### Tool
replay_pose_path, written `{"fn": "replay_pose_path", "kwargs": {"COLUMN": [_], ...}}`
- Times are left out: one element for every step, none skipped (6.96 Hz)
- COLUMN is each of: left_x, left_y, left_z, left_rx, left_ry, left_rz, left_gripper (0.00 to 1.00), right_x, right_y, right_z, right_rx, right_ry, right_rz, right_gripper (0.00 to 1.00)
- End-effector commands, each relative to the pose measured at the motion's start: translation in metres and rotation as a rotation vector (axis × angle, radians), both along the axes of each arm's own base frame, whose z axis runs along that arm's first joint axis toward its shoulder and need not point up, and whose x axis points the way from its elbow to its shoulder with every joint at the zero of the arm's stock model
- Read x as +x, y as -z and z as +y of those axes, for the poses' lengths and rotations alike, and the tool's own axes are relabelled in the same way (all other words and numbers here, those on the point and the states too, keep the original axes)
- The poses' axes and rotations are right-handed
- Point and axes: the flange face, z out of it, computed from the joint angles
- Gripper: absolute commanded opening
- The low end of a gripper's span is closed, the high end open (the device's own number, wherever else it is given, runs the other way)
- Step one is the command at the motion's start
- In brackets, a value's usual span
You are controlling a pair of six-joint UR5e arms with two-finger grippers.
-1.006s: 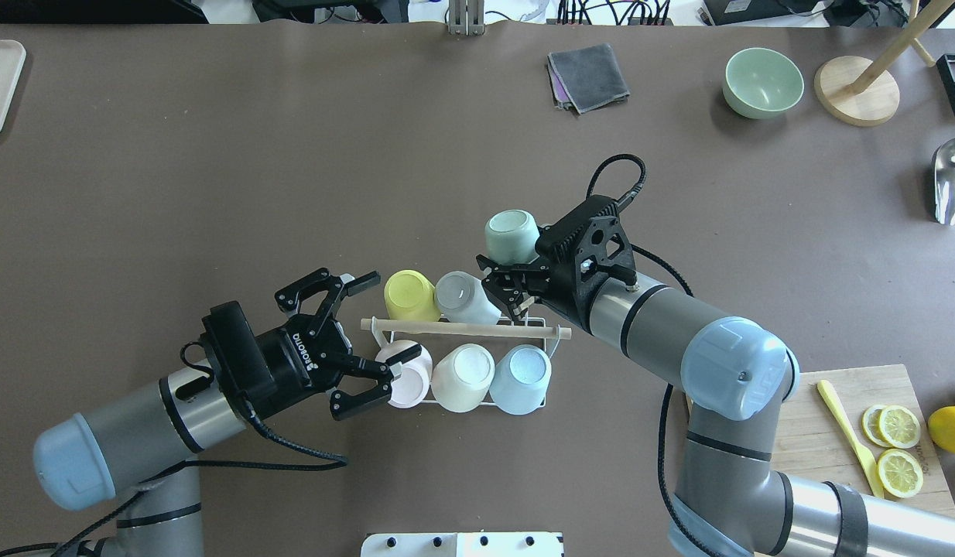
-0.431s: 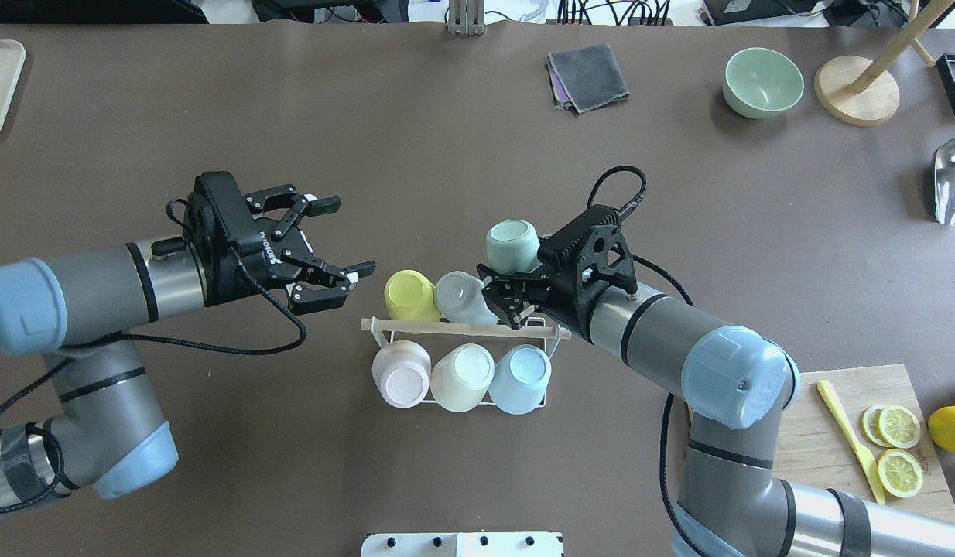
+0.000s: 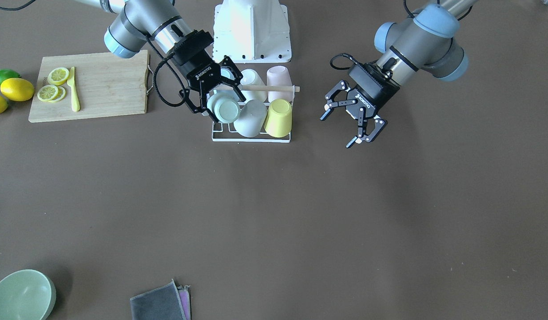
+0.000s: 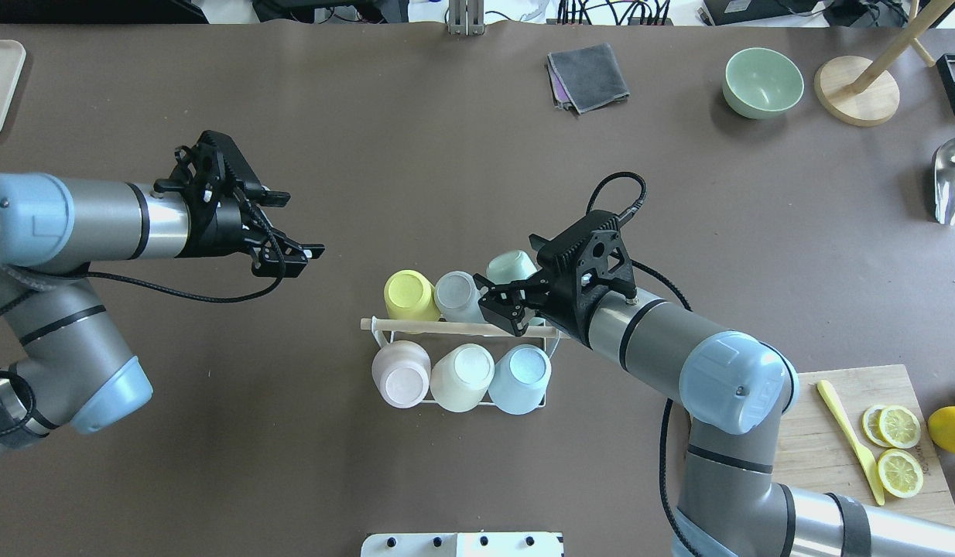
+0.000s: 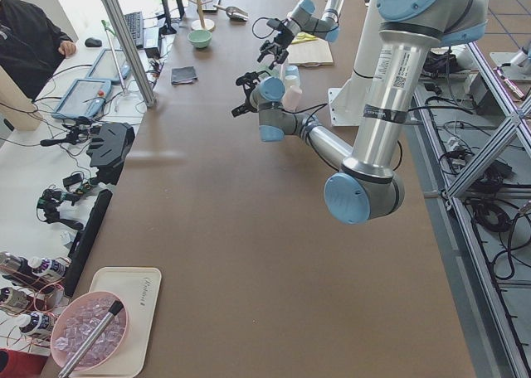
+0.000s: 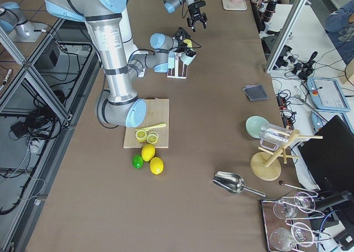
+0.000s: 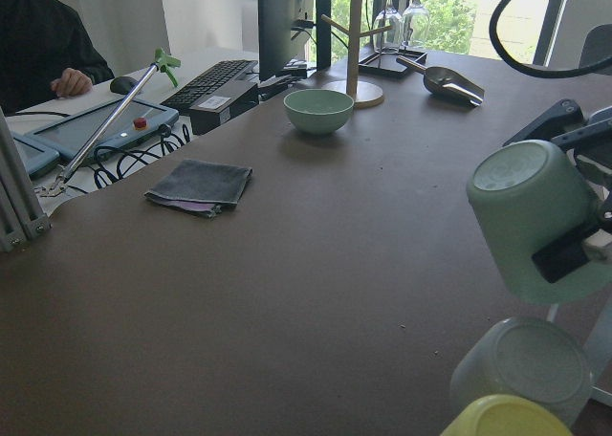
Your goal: Place cup on cup holder
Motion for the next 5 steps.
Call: {"fn": "replay_pose_path", "kwargs": {"left_x": [-0.013,-0.029,-0.048,-0.066,-0.092], "left_y": [-0.026,-0.035,-0.048,-0.058,-0.075], "left_z": [-0.032,-0.042,-0.055,-0.063,-0.061], "left_rx": [-0.232,-0.316,-0.401,-0.467,-0.545], "left_ry": [-0.019,-0.032,-0.017,0.012,0.039], "left_rz": [-0.202,-0.239,-0.285,-0.326,-0.387], "left_gripper": [0.99,0.99,0.99,0.99,0.99], "right_x": [-0.002,-0.002,-0.002,0.002,0.018], "right_y": [0.000,0.000,0.000,0.007,0.029], "right_z": [0.003,0.003,0.004,0.005,0.010], "right_rx": [-0.010,-0.010,-0.010,-0.010,-0.024], "right_ry": [0.004,0.004,0.007,0.015,0.020], "right_rz": [-0.008,-0.008,-0.008,-0.006,0.037], "right_gripper": [1.00,1.00,1.00,1.00,1.00]}}
